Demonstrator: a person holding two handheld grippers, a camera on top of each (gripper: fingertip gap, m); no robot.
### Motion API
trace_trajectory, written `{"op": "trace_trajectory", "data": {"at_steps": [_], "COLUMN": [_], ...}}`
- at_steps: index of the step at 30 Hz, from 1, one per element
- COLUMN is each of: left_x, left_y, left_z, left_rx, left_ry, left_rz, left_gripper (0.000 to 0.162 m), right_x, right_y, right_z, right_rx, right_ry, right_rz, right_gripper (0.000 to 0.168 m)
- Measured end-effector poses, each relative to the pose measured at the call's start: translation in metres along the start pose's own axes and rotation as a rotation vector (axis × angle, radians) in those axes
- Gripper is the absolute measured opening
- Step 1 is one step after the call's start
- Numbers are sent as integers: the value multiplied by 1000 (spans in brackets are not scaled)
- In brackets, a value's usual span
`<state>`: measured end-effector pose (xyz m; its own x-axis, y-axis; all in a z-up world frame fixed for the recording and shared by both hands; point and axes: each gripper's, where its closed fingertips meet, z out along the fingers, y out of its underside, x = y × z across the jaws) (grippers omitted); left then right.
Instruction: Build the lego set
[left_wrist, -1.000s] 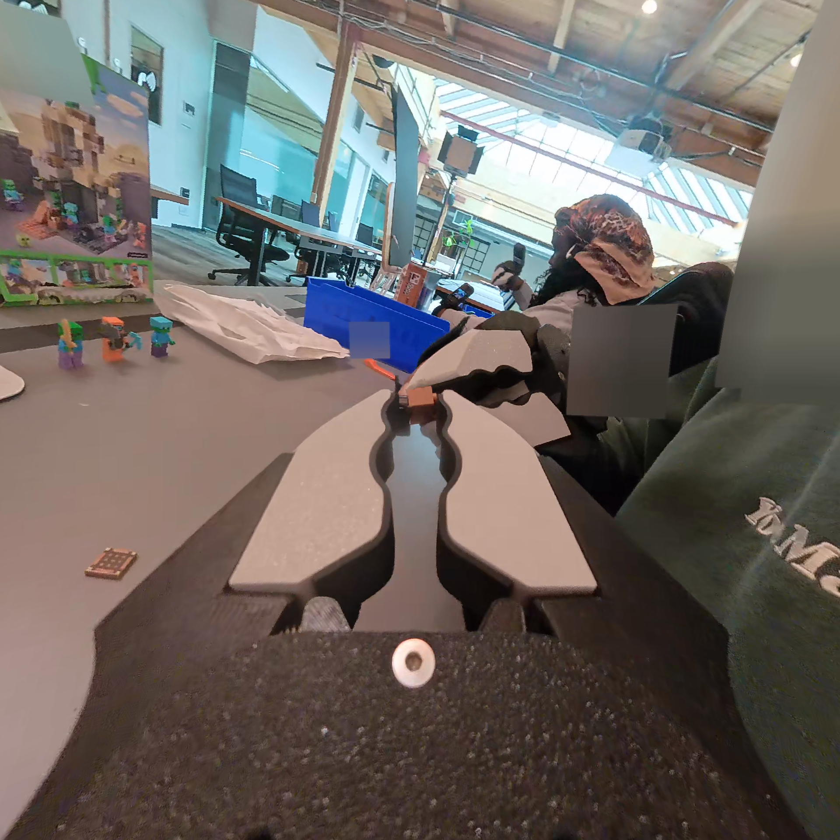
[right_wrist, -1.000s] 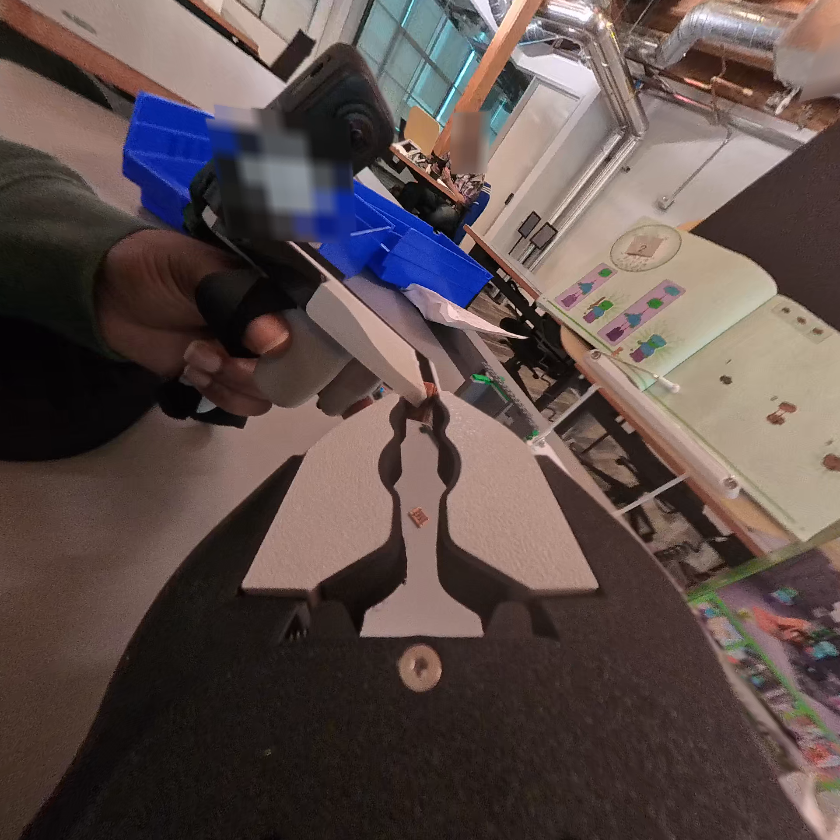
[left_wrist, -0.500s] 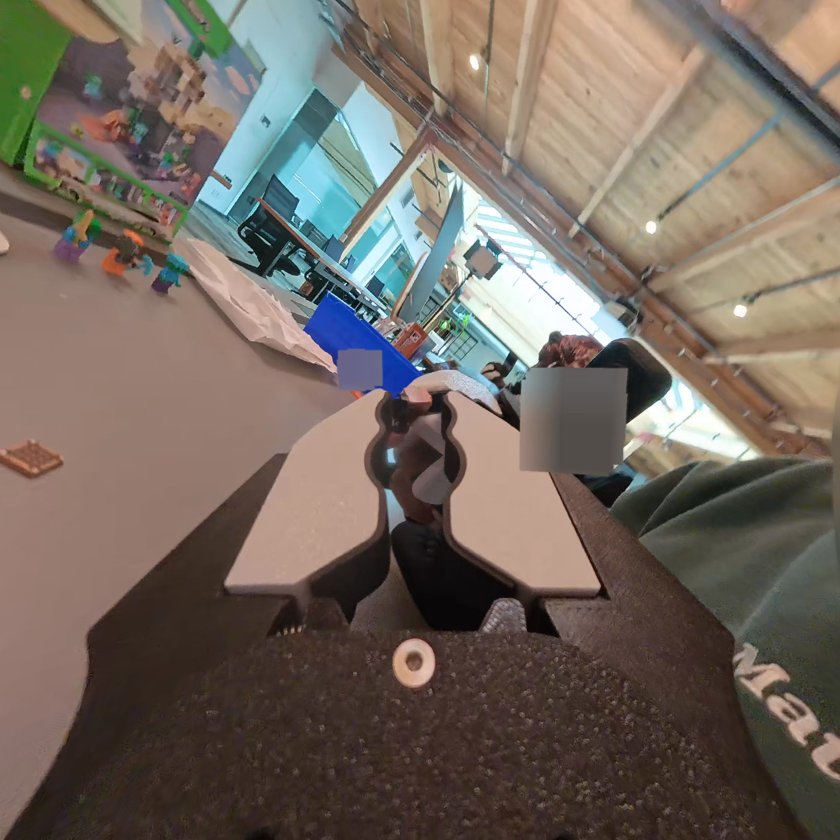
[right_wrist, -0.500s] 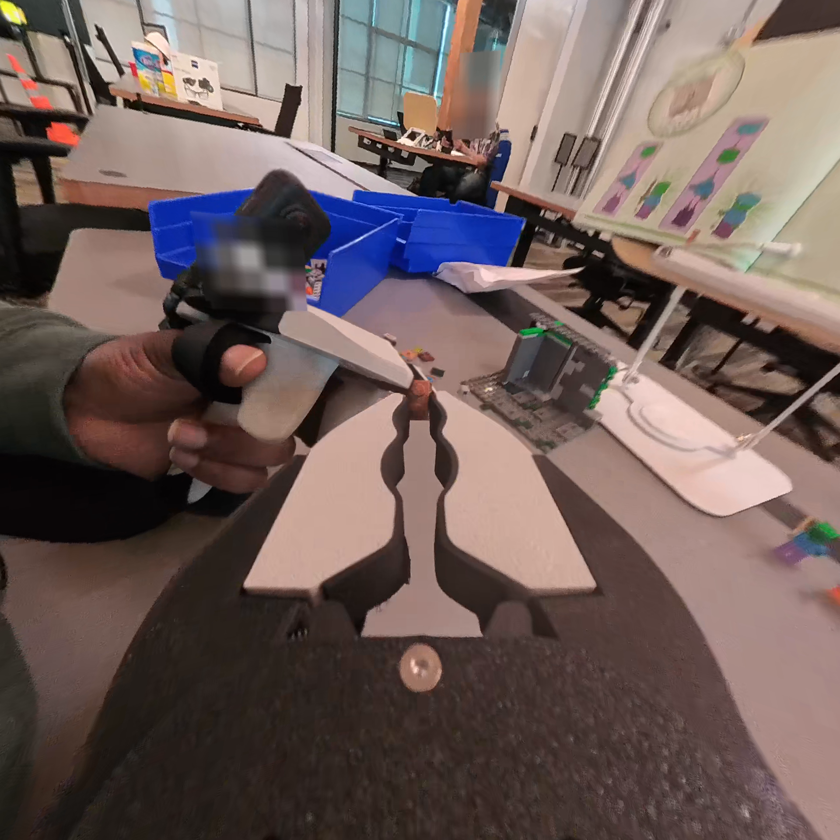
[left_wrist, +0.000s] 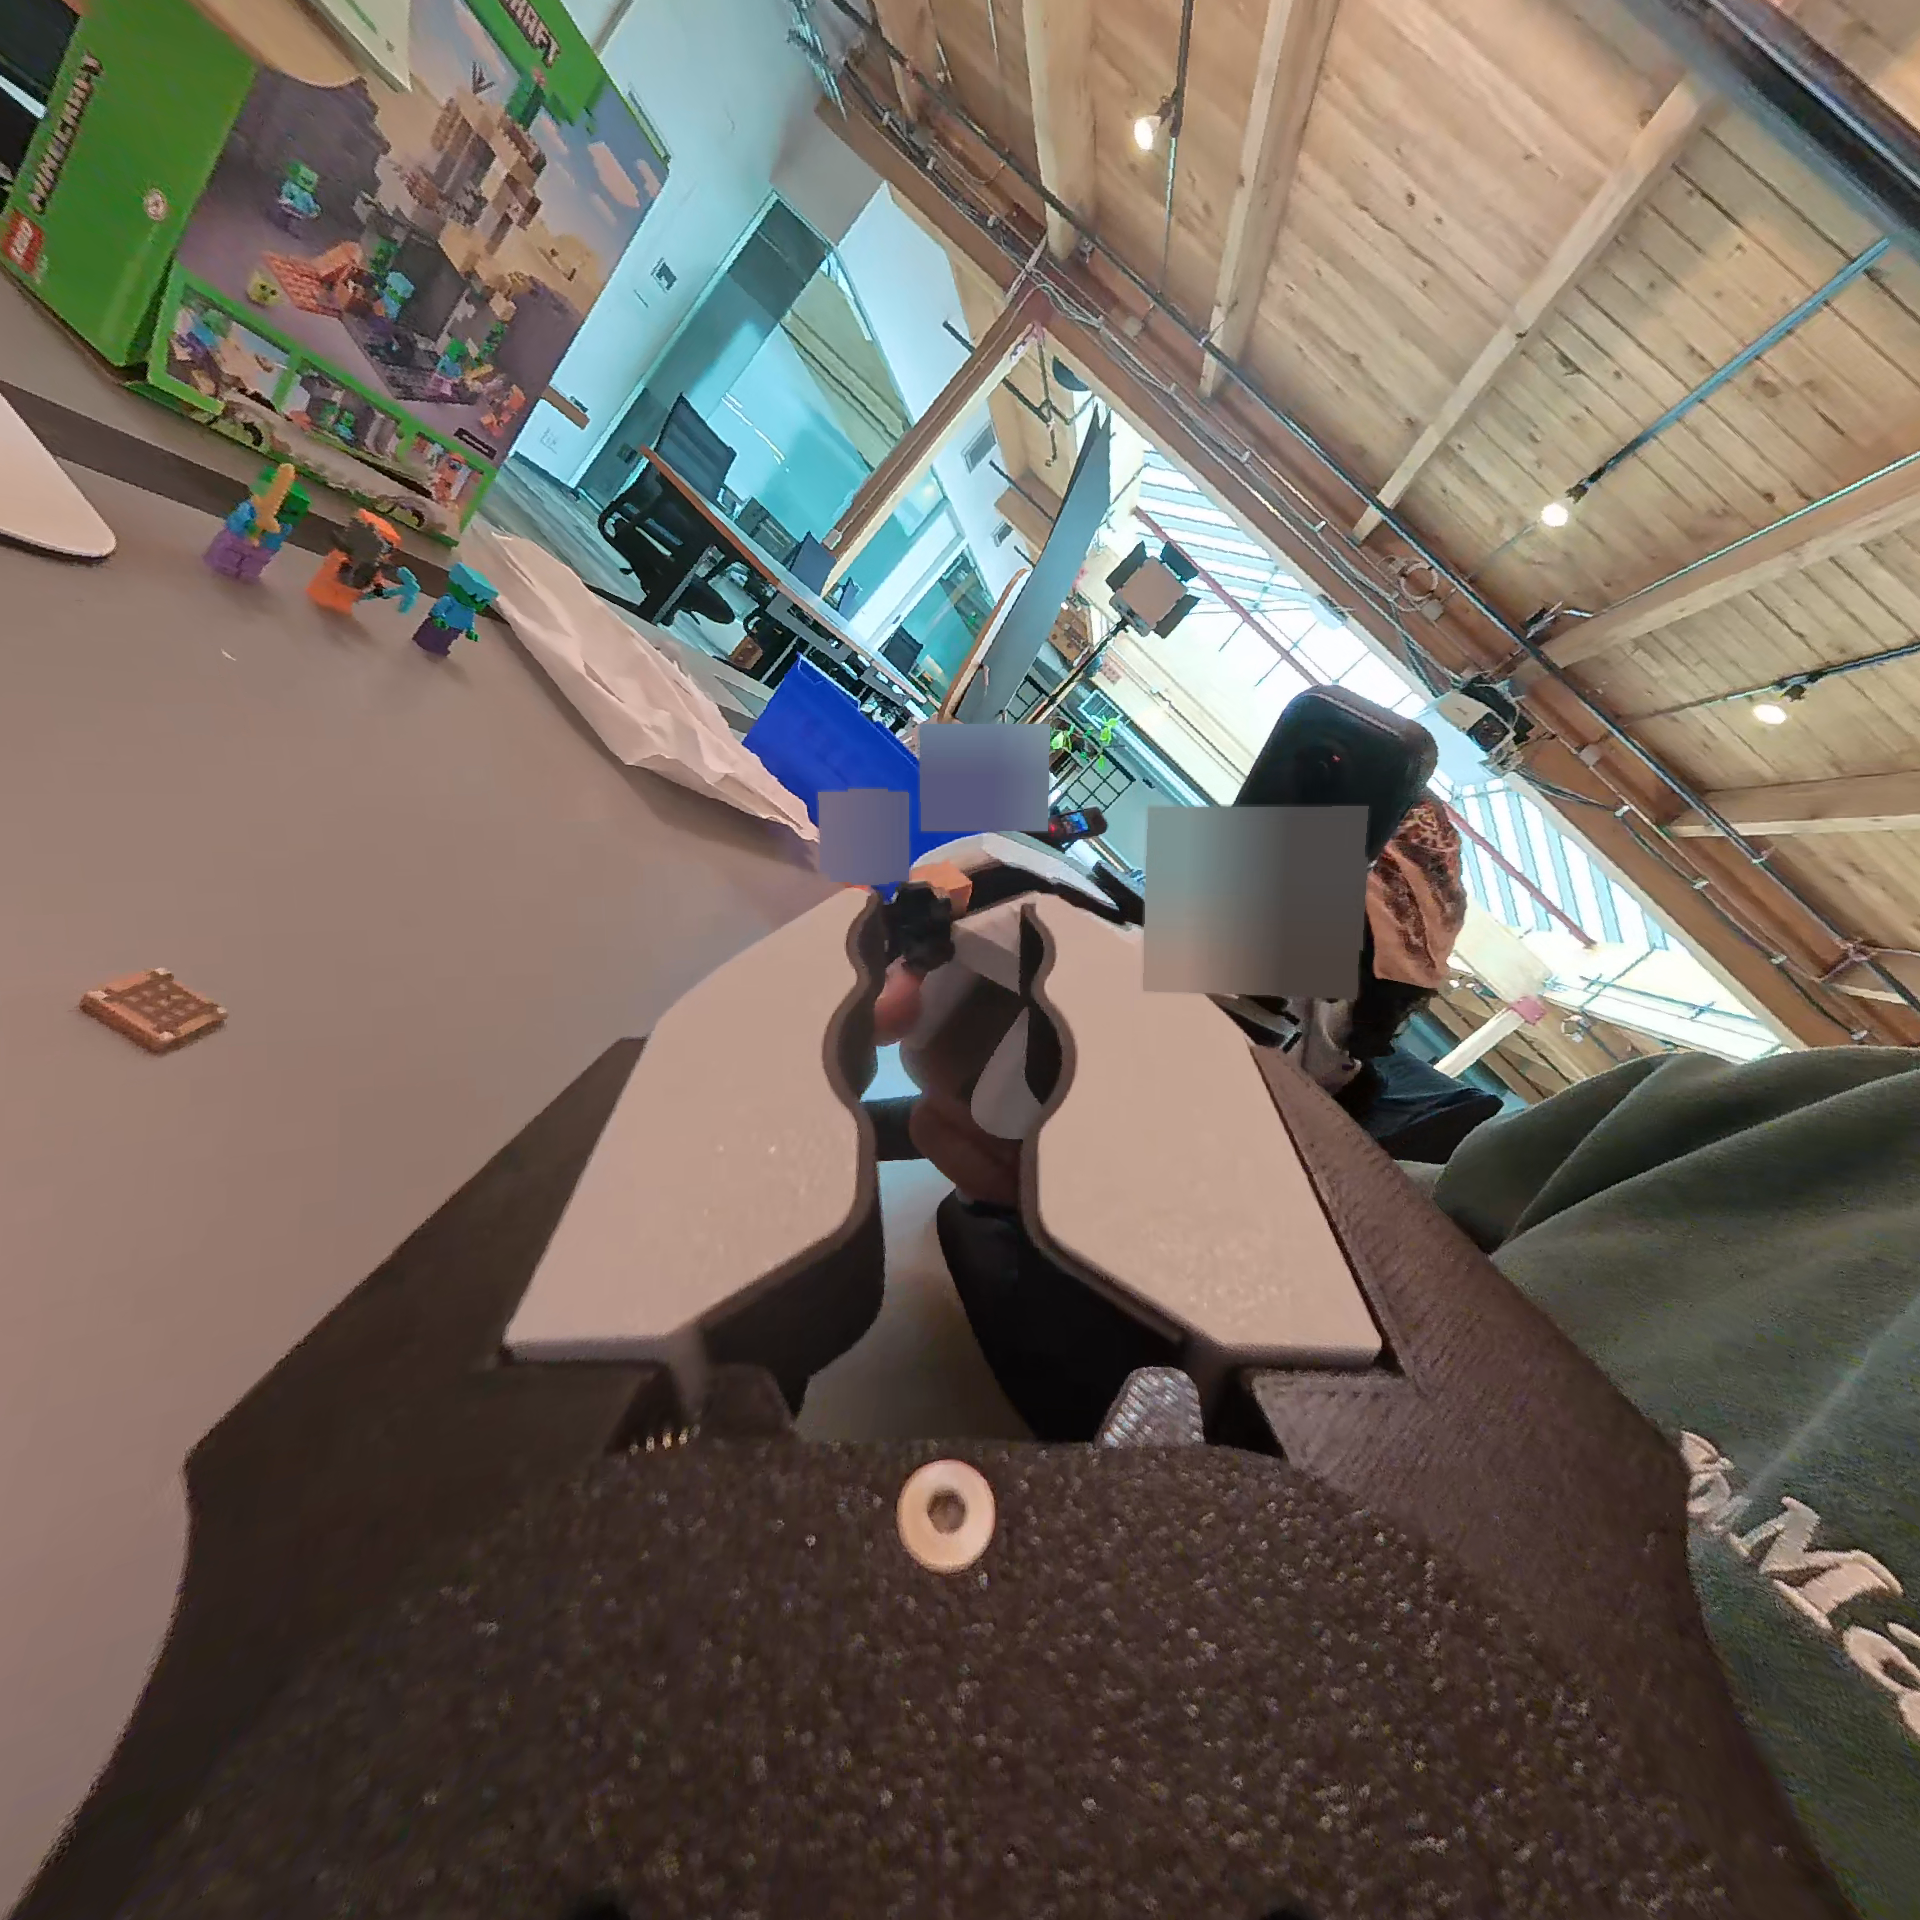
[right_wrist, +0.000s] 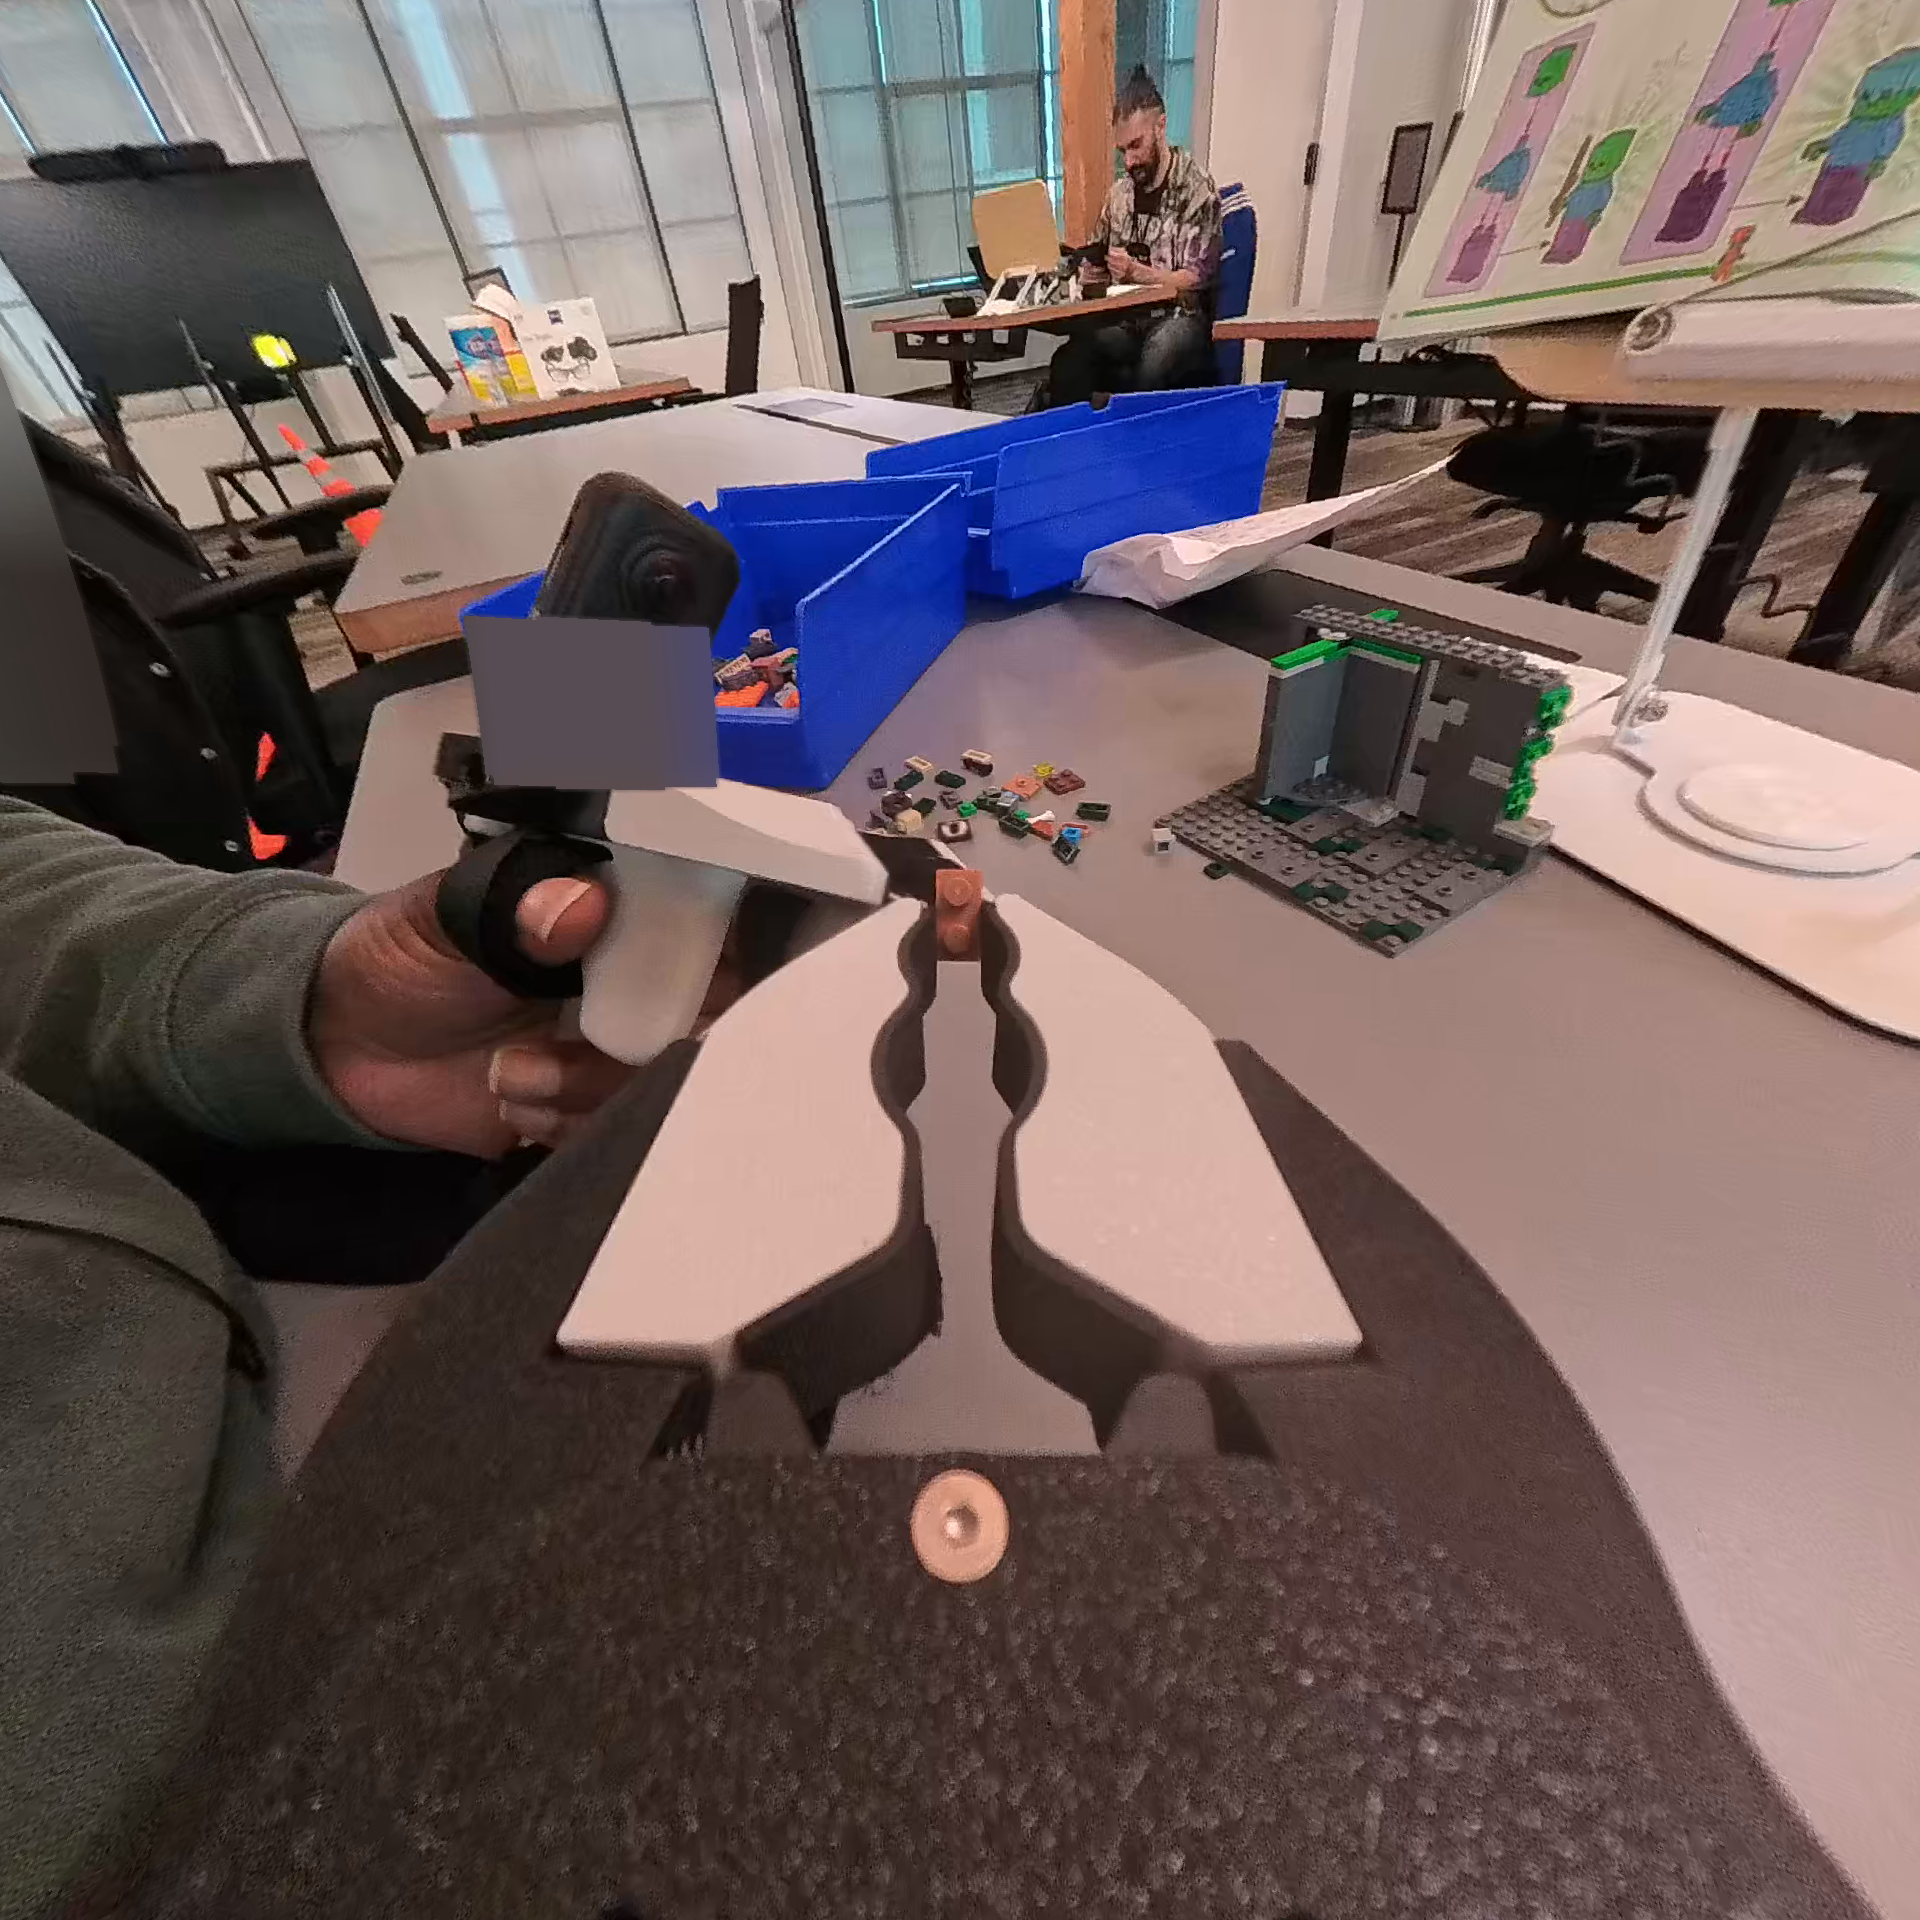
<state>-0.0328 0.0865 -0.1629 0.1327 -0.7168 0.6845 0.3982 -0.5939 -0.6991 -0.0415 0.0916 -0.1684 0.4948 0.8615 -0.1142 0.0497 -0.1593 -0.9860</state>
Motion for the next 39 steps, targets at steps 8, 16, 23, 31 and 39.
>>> {"op": "trace_trajectory", "data": {"at_steps": [8, 16, 23, 31, 39], "left_x": [0, -1, -1, -25, -88], "left_y": [1, 3, 6, -26, -81], "left_z": [-2, -4, -4, -26, -94], "left_rx": [-14, -25, -40, -50, -291], "left_ry": [-1, 3, 11, -132, -589], "left_rz": [22, 23, 21, 151, 569], "left_gripper": [22, 20, 17, 11, 9], "right_x": [-1, 2, 3, 30, 39], "right_y": [1, 1, 3, 8, 22], "right_z": [0, -1, -1, -10, -10], "right_rx": [-6, -10, -24, -75, -122], "right_ry": [34, 41, 40, 67, 57], "right_rz": [-119, -117, -124, -51, -7], "right_gripper": [7, 8, 7, 7, 8]}}
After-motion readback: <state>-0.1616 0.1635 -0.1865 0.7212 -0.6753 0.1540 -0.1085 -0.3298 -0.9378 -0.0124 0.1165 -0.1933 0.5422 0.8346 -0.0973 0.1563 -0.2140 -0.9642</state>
